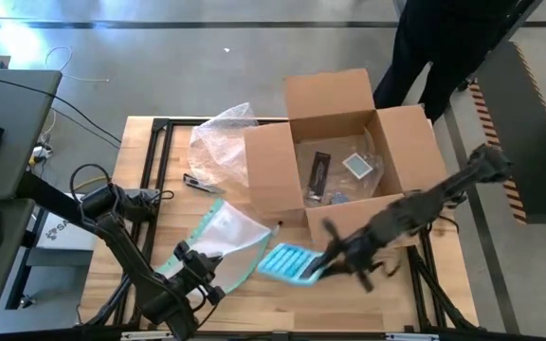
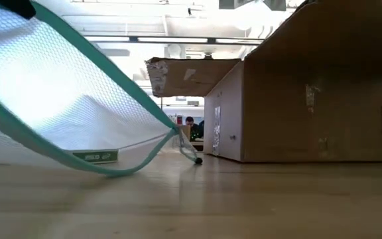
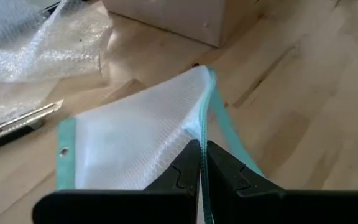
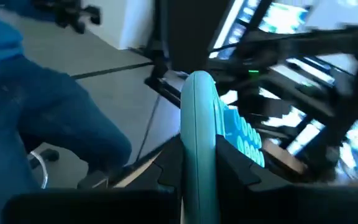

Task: Unpack boxes
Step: Put the blue calculator into the white zip bag

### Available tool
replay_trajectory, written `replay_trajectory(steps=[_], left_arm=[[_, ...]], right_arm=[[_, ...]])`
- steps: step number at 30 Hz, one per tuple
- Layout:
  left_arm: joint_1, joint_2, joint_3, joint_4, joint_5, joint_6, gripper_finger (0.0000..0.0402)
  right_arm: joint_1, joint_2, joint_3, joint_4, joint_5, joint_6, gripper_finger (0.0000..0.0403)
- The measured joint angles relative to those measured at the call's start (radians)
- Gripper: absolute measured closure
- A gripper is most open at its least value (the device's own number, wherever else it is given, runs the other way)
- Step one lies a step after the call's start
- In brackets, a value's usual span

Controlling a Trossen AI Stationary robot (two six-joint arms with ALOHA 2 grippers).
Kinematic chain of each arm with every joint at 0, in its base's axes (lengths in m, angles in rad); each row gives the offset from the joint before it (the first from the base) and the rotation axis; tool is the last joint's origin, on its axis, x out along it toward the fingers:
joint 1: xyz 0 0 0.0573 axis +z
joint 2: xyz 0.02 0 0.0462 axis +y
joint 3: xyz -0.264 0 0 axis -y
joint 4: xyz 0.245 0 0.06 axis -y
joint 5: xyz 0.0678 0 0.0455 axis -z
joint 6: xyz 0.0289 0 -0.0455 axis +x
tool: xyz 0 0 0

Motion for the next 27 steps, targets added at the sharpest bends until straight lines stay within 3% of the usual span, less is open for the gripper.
replay_trajectory(steps=[11, 15, 24, 27], left_arm=[[-0.003, -0.011, 0.000, 0.005, -0.001, 0.009, 0.0402], [-0.002, -0.011, 0.000, 0.007, -0.004, 0.000, 0.0402], [-0.002, -0.013, 0.000, 0.076, -0.010, 0.045, 0.0402], [-0.002, -0.013, 0.000, 0.126, -0.007, 0.104, 0.0402]], right_arm=[[-0.143, 0.439, -0.001, 0.405, -0.146, -0.040, 0.0365], [-0.180, 0.559, 0.051, 0.417, -0.180, -0.074, 0.0365], [-0.222, 0.851, 0.329, 0.408, -0.140, -0.208, 0.0365], [-0.236, 0.960, 0.454, 0.381, -0.070, -0.231, 0.0336]])
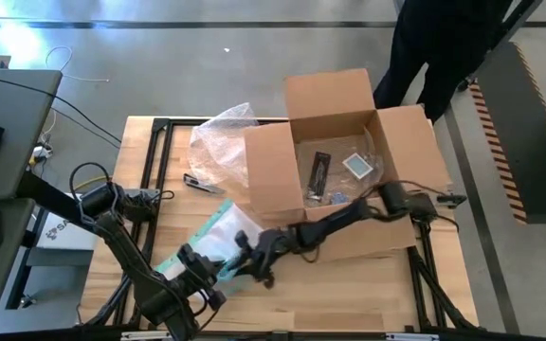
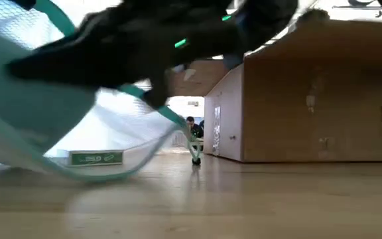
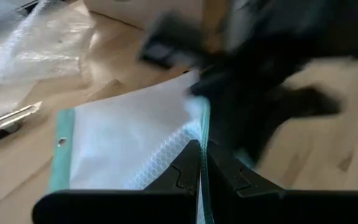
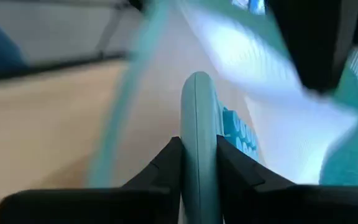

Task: Unpack boxes
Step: Put the blue calculator into the white zip bag, then put the black pens pack into the white zip bag

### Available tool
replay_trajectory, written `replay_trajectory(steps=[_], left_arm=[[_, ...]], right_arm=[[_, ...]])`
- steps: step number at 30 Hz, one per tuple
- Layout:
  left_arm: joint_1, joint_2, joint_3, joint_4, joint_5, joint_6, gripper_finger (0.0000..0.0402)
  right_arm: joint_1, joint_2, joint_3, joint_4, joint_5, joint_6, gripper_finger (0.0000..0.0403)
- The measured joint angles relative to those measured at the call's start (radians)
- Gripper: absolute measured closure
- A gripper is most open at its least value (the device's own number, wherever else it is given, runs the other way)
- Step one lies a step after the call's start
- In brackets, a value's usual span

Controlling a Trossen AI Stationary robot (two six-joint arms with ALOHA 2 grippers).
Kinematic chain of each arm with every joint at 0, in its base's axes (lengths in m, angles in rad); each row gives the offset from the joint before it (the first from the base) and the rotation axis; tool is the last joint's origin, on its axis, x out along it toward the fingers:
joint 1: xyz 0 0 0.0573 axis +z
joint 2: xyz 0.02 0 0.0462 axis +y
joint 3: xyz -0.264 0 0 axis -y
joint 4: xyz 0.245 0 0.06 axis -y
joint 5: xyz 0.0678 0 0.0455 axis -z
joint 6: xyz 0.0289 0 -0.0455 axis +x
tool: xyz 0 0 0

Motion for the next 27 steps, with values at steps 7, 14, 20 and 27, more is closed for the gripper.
replay_trajectory(steps=[7, 14, 20, 27], left_arm=[[0.000, 0.000, -0.001, 0.033, 0.089, 0.003, 0.0402], [-0.001, 0.000, -0.001, 0.022, 0.148, -0.011, 0.0402], [-0.004, 0.000, -0.001, 0.010, 0.199, -0.018, 0.0402], [-0.036, 0.000, -0.001, 0.009, 0.323, -0.033, 0.0402]], right_arm=[[-0.005, 0.121, 0.272, -0.370, 0.083, 0.003, 0.0228], [0.028, 0.113, 0.495, -0.889, 0.059, 0.074, 0.0129], [0.075, 0.111, 0.638, -1.203, 0.171, 0.028, 0.0118], [0.068, 0.109, 0.656, -1.318, 0.533, 0.169, 0.0117]])
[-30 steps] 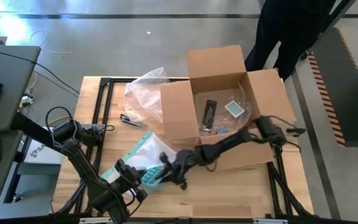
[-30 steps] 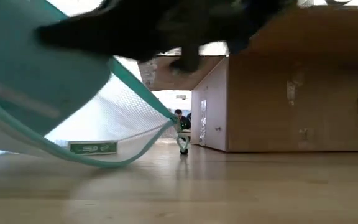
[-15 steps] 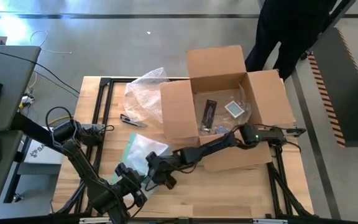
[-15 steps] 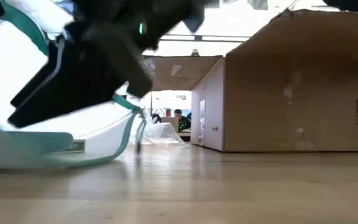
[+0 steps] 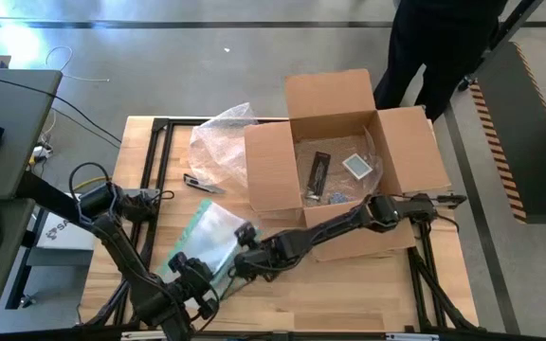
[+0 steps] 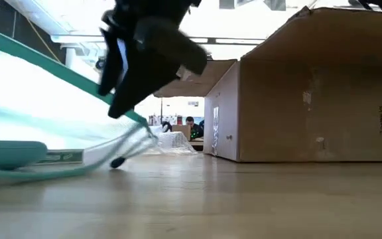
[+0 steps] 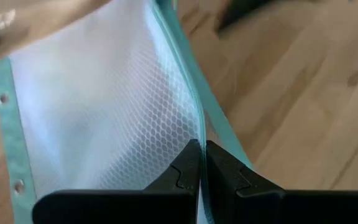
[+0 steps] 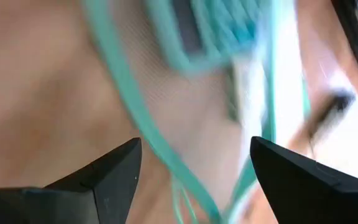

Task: Unpack boxes
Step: Put the black pens pack into the white zip bag

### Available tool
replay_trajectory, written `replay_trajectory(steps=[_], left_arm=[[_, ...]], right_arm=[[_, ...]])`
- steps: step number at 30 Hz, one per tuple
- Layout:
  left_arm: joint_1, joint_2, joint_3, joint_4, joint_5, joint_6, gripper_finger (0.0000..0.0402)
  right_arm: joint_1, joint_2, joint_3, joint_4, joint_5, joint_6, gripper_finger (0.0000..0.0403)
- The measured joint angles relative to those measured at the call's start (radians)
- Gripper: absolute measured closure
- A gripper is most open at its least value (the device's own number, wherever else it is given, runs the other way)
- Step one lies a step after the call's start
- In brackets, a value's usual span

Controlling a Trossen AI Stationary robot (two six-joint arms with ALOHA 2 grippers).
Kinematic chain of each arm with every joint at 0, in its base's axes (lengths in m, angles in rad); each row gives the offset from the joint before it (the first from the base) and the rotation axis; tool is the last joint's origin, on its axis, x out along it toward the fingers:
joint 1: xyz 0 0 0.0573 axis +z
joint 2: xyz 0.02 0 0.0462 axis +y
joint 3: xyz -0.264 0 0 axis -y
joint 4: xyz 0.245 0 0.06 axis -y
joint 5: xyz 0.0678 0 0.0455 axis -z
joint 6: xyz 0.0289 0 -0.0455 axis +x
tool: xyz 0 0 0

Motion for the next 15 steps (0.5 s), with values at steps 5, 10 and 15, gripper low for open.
replay_trajectory(steps=[5, 10, 15], left_arm=[[-0.039, 0.008, 0.000, 0.000, -0.005, -0.030, 0.0402], [-0.058, 0.025, 0.000, -0.001, -0.008, -0.054, 0.0402], [-0.061, 0.026, 0.000, 0.006, 0.004, -0.063, 0.0402]], right_arm=[[-0.051, 0.000, -0.071, 0.084, 0.046, 0.116, 0.0117], [-0.093, 0.000, -0.175, 0.279, 0.025, 0.151, 0.0123], [-0.094, 0.000, -0.152, 0.238, -0.070, 0.174, 0.0156]])
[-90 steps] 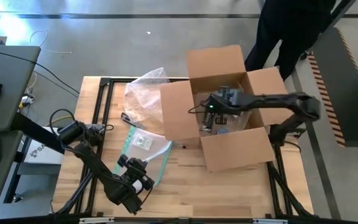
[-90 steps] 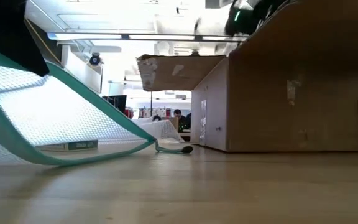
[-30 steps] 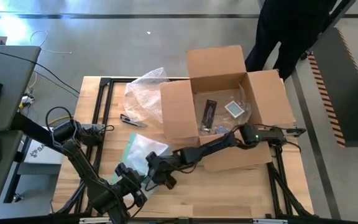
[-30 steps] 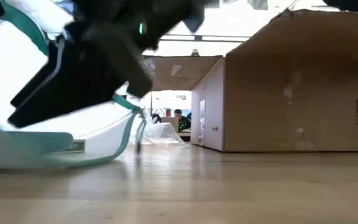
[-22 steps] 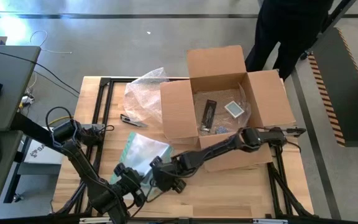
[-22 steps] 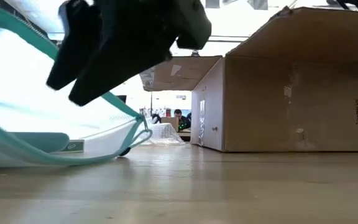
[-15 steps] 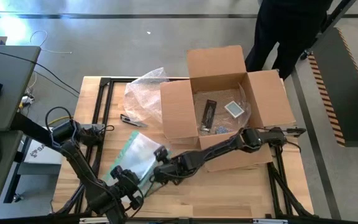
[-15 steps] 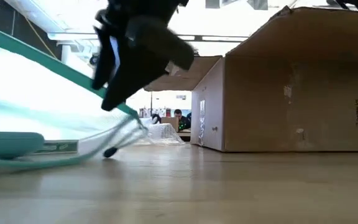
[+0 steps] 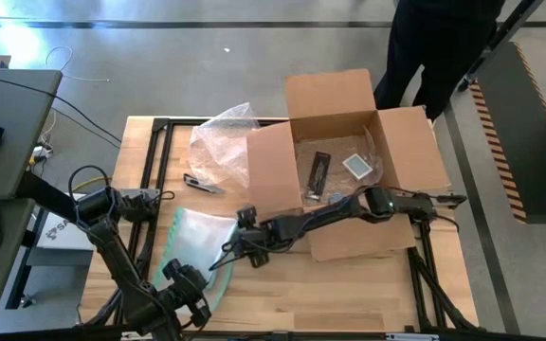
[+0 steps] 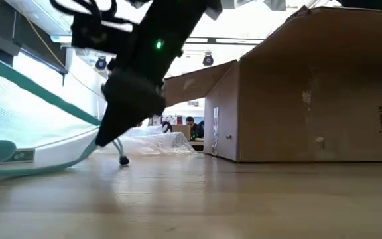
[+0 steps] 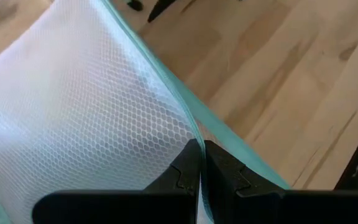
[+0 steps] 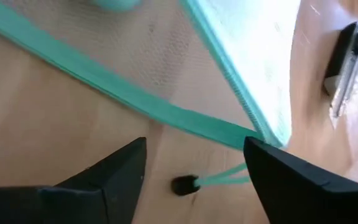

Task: Unpack boxes
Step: Put the black pens pack into the white zip bag

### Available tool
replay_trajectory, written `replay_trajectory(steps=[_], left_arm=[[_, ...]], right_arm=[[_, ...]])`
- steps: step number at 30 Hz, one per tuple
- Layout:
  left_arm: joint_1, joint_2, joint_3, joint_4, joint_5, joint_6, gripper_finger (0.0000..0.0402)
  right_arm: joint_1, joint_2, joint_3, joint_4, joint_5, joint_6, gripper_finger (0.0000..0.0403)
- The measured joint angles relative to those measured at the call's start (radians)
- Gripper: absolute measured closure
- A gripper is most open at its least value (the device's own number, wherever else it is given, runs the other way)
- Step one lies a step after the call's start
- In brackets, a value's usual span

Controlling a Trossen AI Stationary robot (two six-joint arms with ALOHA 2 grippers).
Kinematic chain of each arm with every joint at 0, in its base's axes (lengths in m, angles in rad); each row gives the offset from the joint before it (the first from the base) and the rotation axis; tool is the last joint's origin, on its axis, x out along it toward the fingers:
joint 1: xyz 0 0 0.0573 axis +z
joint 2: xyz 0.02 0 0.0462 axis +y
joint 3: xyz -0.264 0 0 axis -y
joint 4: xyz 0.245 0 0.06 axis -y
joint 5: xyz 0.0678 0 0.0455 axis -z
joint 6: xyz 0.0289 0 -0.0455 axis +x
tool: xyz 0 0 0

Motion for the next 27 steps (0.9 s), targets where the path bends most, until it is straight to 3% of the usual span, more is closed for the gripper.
replay_trajectory(steps=[4, 14, 22, 24, 27], left_arm=[[0.000, 0.000, 0.000, -0.001, 0.008, 0.001, 0.0402], [-0.004, 0.000, 0.000, 0.001, 0.016, 0.001, 0.0402], [-0.005, 0.000, 0.000, 0.017, 0.002, 0.003, 0.0402], [-0.005, 0.000, 0.000, 0.017, -0.002, 0.003, 0.0402], [-0.008, 0.000, 0.003, 0.017, -0.003, 0.019, 0.0402]], right_arm=[[0.025, 0.000, 0.069, -0.107, -0.040, 0.004, 0.0181], [-0.001, 0.027, 0.071, 0.110, 0.158, -0.019, 0.0198], [-0.082, 0.105, 0.069, 0.151, 0.057, -0.019, 0.0201], [-0.090, 0.118, 0.068, 0.154, 0.046, -0.015, 0.0218], [-0.091, 0.102, 0.070, 0.118, 0.043, 0.000, 0.0279]])
